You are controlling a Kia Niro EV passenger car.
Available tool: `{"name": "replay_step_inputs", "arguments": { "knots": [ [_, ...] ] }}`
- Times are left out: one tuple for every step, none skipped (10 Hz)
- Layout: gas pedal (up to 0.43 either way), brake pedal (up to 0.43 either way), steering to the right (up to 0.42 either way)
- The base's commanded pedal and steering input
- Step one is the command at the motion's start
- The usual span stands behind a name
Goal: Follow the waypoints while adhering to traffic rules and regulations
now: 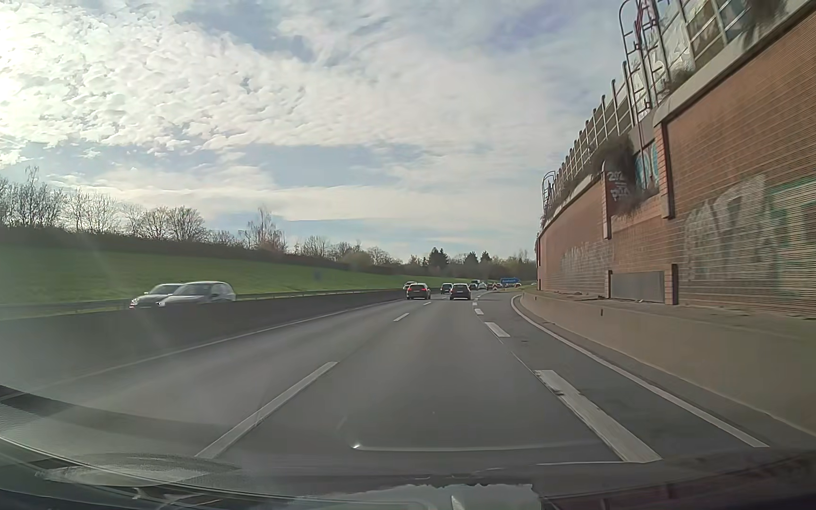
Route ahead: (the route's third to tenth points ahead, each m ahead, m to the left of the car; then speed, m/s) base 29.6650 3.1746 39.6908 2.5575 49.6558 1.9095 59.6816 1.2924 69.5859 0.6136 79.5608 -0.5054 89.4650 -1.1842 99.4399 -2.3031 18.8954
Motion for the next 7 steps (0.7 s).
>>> {"name": "replay_step_inputs", "arguments": {
  "knots": [
    [0.209,0.000,0.007],
    [0.209,0.000,0.007],
    [0.209,0.000,0.007],
    [0.209,0.000,0.007],
    [0.209,0.000,0.007],
    [0.209,0.000,0.007],
    [0.209,0.000,0.007]
  ]
}}
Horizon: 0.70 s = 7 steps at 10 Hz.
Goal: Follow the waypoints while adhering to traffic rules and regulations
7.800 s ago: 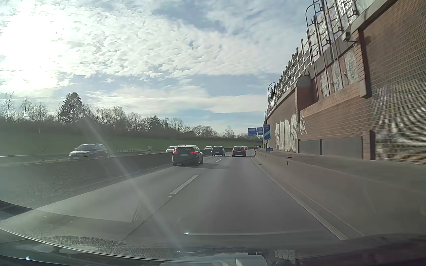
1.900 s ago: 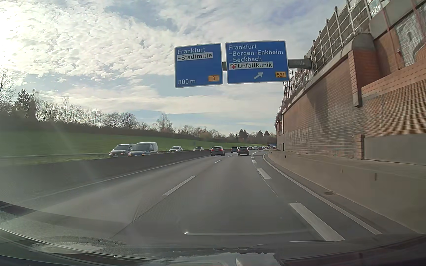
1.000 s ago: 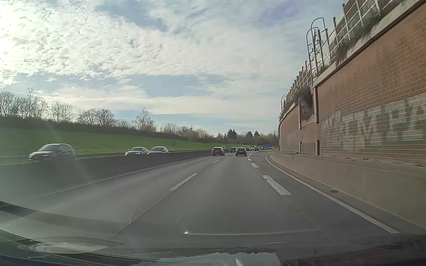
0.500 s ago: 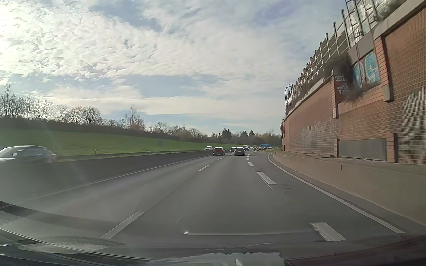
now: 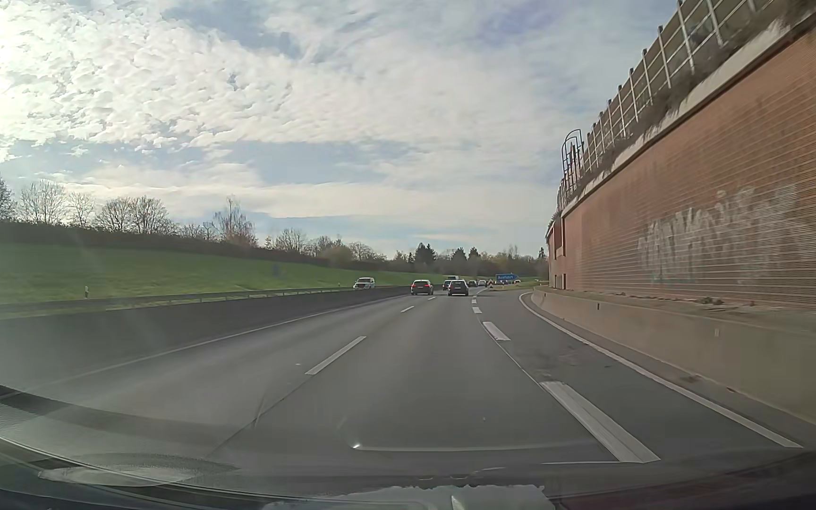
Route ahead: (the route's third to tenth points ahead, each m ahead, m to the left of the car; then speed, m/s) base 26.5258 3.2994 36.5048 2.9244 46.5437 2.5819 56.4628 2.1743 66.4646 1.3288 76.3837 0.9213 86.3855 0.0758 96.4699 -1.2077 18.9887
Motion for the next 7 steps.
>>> {"name": "replay_step_inputs", "arguments": {
  "knots": [
    [0.209,0.000,0.007],
    [0.209,0.000,0.007],
    [0.209,0.000,0.007],
    [0.209,0.000,0.006],
    [0.209,0.000,0.007],
    [0.209,0.000,0.006],
    [0.209,0.000,0.007]
  ]
}}
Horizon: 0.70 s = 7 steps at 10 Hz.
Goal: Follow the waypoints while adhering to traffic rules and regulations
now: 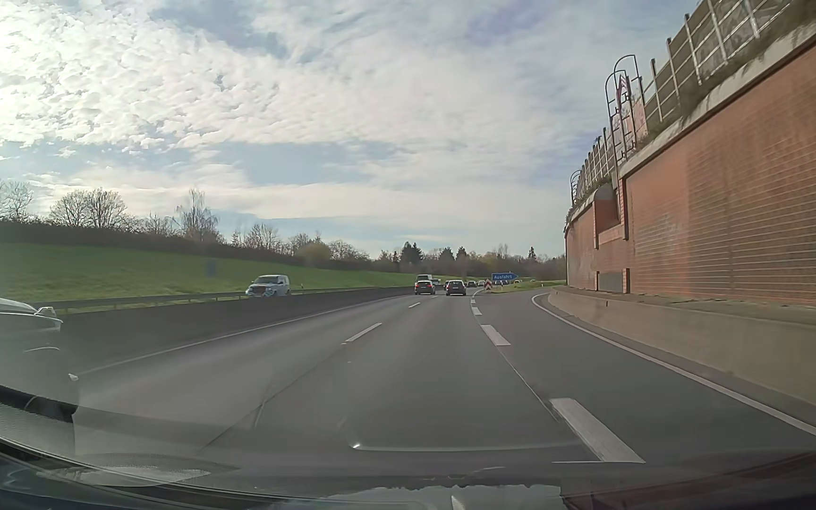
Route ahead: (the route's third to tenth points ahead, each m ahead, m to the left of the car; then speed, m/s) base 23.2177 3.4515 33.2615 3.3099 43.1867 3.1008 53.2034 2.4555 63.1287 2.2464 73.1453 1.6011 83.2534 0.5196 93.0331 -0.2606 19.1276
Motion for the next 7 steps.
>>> {"name": "replay_step_inputs", "arguments": {
  "knots": [
    [0.209,0.000,0.007],
    [0.209,0.000,0.007],
    [0.209,0.000,0.007],
    [0.209,0.000,0.006],
    [0.209,0.000,0.006],
    [0.209,0.000,0.005],
    [0.209,0.000,0.005]
  ]
}}
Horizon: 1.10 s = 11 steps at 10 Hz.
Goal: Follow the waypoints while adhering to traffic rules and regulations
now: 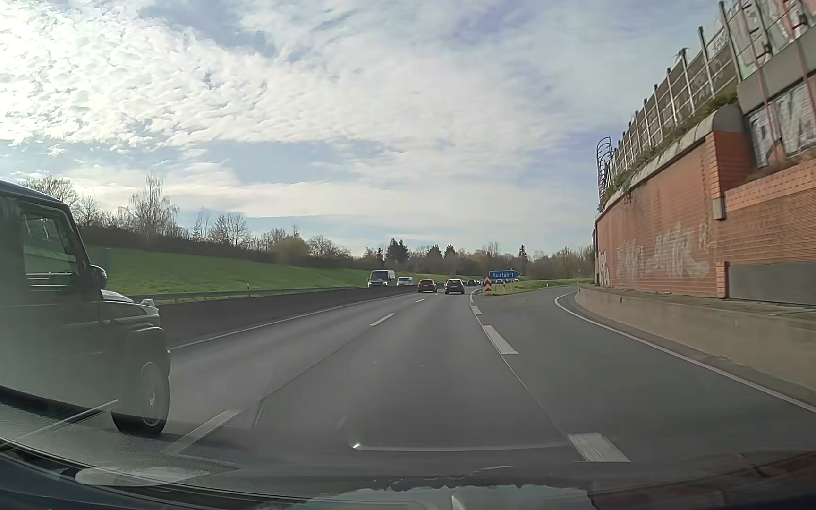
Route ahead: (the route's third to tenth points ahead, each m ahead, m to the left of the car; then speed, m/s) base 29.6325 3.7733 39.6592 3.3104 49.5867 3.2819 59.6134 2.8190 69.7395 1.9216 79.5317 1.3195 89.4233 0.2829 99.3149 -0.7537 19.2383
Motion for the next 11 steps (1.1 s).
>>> {"name": "replay_step_inputs", "arguments": {
  "knots": [
    [0.209,0.000,0.005],
    [0.209,0.000,0.005],
    [0.209,0.000,0.005],
    [0.209,0.000,0.005],
    [0.209,0.000,0.005],
    [0.209,0.000,0.005],
    [0.209,0.000,0.005],
    [0.209,0.000,0.005],
    [0.209,0.000,0.005],
    [0.209,0.000,0.005],
    [0.209,0.000,0.005]
  ]
}}
